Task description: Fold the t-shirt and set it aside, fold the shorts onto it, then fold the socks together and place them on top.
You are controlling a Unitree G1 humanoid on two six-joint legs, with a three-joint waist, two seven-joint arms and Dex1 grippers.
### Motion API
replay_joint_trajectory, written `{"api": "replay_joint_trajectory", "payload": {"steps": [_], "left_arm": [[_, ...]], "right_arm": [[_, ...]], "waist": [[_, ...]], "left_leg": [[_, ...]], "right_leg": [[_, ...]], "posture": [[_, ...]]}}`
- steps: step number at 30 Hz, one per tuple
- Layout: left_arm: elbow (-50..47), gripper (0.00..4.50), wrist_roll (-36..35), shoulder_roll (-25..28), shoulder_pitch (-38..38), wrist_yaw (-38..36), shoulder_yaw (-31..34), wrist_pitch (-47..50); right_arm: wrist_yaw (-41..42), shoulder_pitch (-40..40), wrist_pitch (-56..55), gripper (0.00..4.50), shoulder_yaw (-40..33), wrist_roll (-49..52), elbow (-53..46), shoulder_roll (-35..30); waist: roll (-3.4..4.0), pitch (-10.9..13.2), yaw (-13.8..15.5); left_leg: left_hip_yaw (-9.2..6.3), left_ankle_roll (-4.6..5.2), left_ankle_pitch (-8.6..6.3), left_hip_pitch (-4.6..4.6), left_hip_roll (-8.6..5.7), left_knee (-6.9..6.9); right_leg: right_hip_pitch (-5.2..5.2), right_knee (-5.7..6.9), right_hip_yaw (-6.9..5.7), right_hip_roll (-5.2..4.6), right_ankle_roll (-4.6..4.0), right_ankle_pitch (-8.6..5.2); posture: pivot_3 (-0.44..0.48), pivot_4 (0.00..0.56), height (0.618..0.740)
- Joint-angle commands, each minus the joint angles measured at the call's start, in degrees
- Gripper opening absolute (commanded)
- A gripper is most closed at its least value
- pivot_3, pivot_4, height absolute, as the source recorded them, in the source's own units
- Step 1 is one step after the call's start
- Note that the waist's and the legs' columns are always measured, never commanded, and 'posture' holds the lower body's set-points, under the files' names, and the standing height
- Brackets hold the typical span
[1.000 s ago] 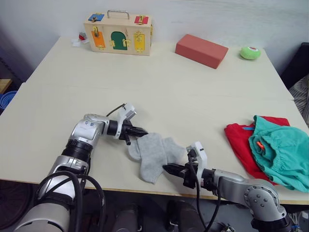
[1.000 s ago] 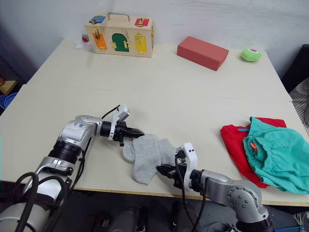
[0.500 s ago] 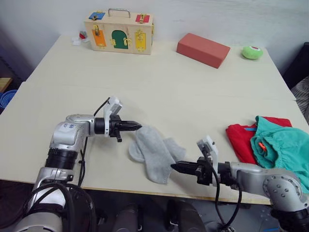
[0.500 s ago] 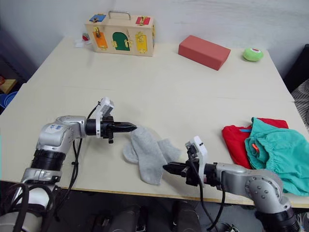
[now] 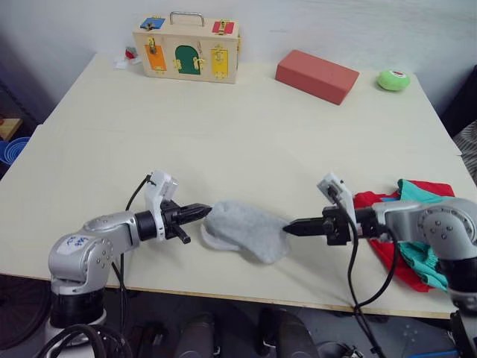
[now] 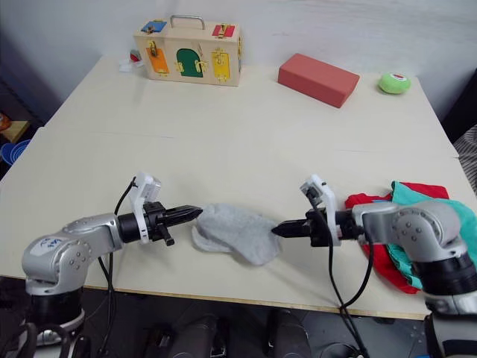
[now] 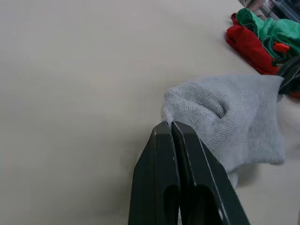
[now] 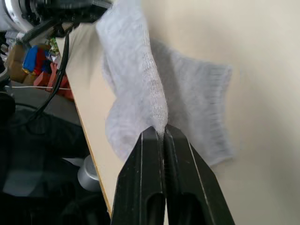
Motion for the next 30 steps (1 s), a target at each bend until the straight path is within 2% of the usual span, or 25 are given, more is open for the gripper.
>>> {"api": "replay_joint_trajectory", "payload": {"steps": [1, 4, 12, 21, 30], "left_arm": [[-6.7, 0.04, -3.5, -2.4, 1.9, 4.6, 2.6, 2.8], [-11.2, 0.04, -4.9, -5.6, 5.2, 8.6, 3.2, 4.7], [-17.9, 0.04, -7.3, -9.6, 11.7, 15.5, 4.8, 5.9], [-18.3, 0.04, -7.7, -9.0, 15.2, 17.9, 4.4, 2.8], [-16.5, 0.04, -9.6, -6.3, 14.8, 17.3, 5.7, 1.2]], "right_arm": [[7.3, -3.8, -0.3, 0.0, 2.9, -4.3, 2.8, -0.2], [10.4, -8.2, -0.6, 0.0, 5.5, -7.9, 6.8, 1.5], [16.1, -15.2, -1.1, 0.0, 9.4, -16.9, 14.2, 5.8], [19.5, -15.7, -1.9, 0.0, 11.5, -23.6, 15.5, 7.3], [19.9, -14.5, -2.3, 0.0, 10.5, -26.7, 15.3, 8.4]], "waist": [[-0.01, 0.0, 0.0], [0.02, 0.0, 0.2], [0.03, 0.0, 0.3], [0.06, 0.1, 0.9], [0.07, 0.1, 1.0]], "left_leg": [[0.0, -0.01, 0.0, -0.01, 0.0, 0.0], [0.03, -0.03, 0.01, -0.02, 0.0, 0.01], [0.07, -0.04, 0.02, -0.02, 0.0, 0.03], [0.06, -0.09, -0.02, -0.03, -0.01, 0.02], [0.06, -0.09, -0.03, -0.09, -0.01, 0.02]], "right_leg": [[0.0, -0.01, -0.01, 0.02, 0.0, 0.0], [0.0, -0.03, -0.01, 0.03, 0.0, 0.01], [0.02, -0.09, 0.03, 0.03, 0.07, 0.08], [0.0, -0.14, 0.03, 0.03, 0.06, 0.09], [-0.04, -0.18, 0.02, 0.03, 0.05, 0.09]], "posture": [[0.0, 0.15, 0.74], [0.0, 0.15, 0.74], [0.0, 0.15, 0.74], [0.0, 0.15, 0.74], [0.0, 0.15, 0.74]]}}
